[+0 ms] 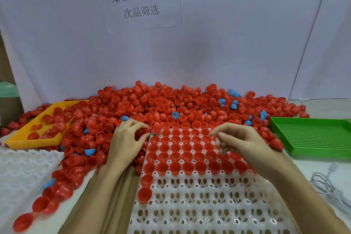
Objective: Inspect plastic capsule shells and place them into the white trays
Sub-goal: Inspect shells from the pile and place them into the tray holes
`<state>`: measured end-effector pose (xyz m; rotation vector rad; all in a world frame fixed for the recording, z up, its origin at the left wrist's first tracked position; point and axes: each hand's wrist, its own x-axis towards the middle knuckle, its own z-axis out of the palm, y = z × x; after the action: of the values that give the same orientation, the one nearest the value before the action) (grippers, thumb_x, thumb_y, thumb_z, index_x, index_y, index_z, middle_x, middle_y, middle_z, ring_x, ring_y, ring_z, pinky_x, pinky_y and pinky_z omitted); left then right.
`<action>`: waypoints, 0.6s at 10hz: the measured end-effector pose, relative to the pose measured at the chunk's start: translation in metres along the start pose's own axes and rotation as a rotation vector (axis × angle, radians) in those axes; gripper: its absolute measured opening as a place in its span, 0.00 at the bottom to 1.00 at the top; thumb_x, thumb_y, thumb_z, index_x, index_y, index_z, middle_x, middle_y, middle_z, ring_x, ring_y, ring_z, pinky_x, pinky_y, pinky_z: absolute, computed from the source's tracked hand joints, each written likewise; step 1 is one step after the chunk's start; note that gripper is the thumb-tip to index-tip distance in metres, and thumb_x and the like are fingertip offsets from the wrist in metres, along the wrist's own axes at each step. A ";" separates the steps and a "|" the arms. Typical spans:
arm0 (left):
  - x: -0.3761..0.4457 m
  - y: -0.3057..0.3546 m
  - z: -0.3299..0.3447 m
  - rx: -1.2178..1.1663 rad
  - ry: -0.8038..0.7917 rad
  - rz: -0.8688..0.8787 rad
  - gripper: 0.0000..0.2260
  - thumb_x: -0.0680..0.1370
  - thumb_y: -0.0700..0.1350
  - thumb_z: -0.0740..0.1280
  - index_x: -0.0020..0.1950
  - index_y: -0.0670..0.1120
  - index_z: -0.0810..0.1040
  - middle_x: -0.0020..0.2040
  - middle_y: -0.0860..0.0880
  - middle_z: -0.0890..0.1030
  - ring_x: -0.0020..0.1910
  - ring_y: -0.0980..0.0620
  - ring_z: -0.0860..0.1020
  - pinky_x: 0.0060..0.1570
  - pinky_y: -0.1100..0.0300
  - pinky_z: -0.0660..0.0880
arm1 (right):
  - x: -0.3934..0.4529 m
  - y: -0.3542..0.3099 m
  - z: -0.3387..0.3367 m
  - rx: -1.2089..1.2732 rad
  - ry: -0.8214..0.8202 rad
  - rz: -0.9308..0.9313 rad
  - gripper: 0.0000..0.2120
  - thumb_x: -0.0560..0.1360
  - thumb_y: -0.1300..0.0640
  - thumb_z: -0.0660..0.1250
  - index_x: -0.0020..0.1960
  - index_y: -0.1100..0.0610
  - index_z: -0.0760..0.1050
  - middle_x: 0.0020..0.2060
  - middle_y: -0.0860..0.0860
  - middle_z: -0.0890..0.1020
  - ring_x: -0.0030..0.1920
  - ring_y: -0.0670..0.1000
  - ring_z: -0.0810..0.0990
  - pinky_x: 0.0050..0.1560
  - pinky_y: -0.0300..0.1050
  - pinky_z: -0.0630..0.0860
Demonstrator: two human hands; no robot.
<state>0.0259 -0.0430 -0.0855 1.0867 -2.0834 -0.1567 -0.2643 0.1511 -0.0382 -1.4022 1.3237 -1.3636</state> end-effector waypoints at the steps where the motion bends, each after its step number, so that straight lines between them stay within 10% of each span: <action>1: 0.000 -0.001 0.001 0.021 -0.018 0.045 0.07 0.79 0.40 0.74 0.55 0.49 0.87 0.53 0.55 0.81 0.55 0.53 0.78 0.64 0.47 0.74 | 0.000 -0.001 0.000 0.000 0.002 0.005 0.11 0.84 0.62 0.64 0.55 0.55 0.86 0.43 0.57 0.85 0.42 0.54 0.84 0.47 0.44 0.83; 6: 0.013 0.011 -0.004 0.113 0.020 0.120 0.04 0.79 0.45 0.74 0.53 0.50 0.83 0.49 0.56 0.81 0.49 0.53 0.78 0.56 0.54 0.72 | 0.000 -0.005 0.000 0.012 -0.004 0.002 0.11 0.84 0.62 0.65 0.54 0.55 0.86 0.42 0.56 0.85 0.42 0.54 0.84 0.47 0.44 0.83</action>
<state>0.0173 -0.0445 -0.0704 1.0211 -2.1540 0.0305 -0.2636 0.1521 -0.0338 -1.3946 1.3125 -1.3642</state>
